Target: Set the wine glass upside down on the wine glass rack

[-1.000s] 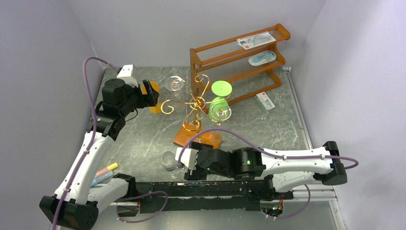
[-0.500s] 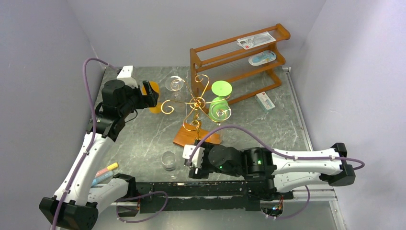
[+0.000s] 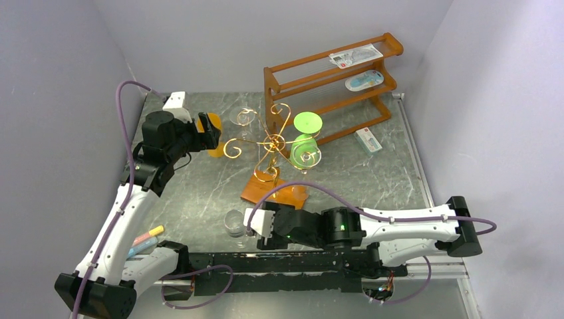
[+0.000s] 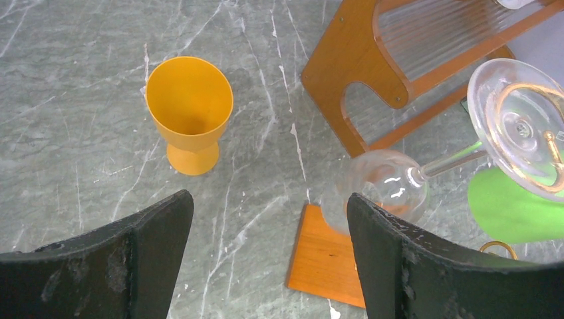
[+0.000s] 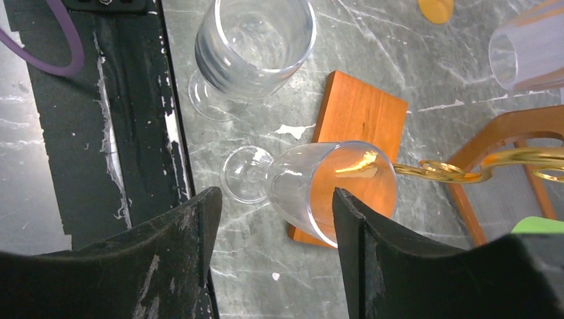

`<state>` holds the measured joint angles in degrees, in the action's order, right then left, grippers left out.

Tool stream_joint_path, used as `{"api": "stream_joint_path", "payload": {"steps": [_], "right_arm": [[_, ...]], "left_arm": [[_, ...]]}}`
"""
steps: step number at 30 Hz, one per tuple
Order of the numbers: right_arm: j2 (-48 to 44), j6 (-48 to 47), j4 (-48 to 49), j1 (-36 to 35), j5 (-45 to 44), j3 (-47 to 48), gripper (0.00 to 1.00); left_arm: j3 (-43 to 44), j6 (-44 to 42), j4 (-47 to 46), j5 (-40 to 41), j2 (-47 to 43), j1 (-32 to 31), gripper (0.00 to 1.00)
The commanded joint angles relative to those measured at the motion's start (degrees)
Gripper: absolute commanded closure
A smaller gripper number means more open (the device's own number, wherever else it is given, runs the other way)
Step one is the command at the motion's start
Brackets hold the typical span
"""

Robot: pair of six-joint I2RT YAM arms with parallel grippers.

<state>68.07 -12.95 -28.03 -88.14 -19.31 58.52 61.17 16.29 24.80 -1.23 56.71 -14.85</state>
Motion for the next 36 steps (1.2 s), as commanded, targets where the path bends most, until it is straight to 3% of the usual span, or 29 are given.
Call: {"api": "stream_joint_path", "payload": {"steps": [1, 10, 18, 27, 36], "right_arm": [[2.6, 1.53, -5.02, -0.22, 3.34, 2.08, 0.38], [6.13, 2.23, -10.64, -0.19, 6.06, 7.17, 0.74], [7.01, 2.05, -12.44, -0.22, 4.27, 8.86, 0.98], [1.15, 0.03, -15.37, -0.26, 5.22, 11.86, 1.0], [-12.14, -2.95, -16.43, -0.19, 9.74, 17.55, 1.0]], "left_arm": [[-0.66, -0.56, -0.17, 0.62, -0.96, -0.09, 0.11], [-0.24, -0.12, 0.34, 0.26, -1.83, -0.09, 0.11], [0.25, 0.04, 0.93, 0.23, -1.9, -0.03, 0.11], [2.16, 1.13, 2.6, -0.01, -2.86, -0.05, 0.11], [4.94, 2.57, 3.98, 1.15, -7.68, -0.07, 0.11]]}}
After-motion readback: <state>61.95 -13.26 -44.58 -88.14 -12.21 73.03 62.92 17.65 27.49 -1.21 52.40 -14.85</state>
